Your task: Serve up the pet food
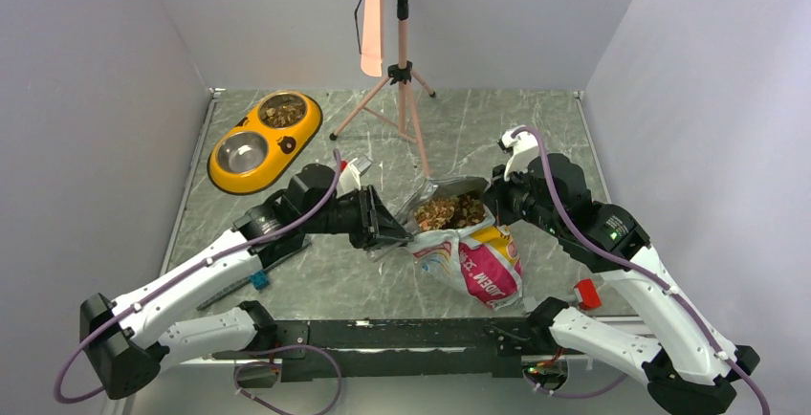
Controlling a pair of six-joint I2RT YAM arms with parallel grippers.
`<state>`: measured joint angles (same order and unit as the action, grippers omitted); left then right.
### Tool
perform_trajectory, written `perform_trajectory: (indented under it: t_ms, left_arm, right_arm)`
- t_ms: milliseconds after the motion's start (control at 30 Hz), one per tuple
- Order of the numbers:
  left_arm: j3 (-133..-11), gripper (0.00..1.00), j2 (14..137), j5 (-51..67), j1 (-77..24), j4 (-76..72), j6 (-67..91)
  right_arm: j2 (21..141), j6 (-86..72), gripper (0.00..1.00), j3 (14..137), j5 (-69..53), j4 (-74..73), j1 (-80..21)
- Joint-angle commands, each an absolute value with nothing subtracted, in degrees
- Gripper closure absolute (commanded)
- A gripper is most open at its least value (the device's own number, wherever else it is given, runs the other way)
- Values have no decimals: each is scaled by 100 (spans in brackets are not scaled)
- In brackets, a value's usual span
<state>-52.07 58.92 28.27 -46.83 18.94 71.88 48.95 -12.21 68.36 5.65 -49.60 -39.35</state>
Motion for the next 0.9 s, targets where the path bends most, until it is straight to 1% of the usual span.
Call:
perform_trajectory:
  t_ms: [0, 333, 500, 567, 867]
  left_arm:
    - [-5142, 100, 5523, 3051, -4637, 1121, 7392]
    - [-4576, 100, 4920, 3396, -4316, 319, 7766]
    - [-4435, 100, 4826, 3557, -4276, 61, 7974]
    - [-4379, 100, 4825, 3651, -4276, -263, 8031]
    - [-4614, 100, 4866, 3986, -4273, -142, 7813]
  right_arm:
    - [4780, -1119, 100, 7074, 877, -4430, -3899]
    - [4691, -1109, 100, 7042, 1020, -4415, -3907]
    - [4586, -1227, 100, 6980, 1071, -4352, -3902]
    - [4567, -1252, 100, 6962, 1091, -4357, -3902]
    - [4525, -1504, 100, 7076, 1688, -4562, -3902]
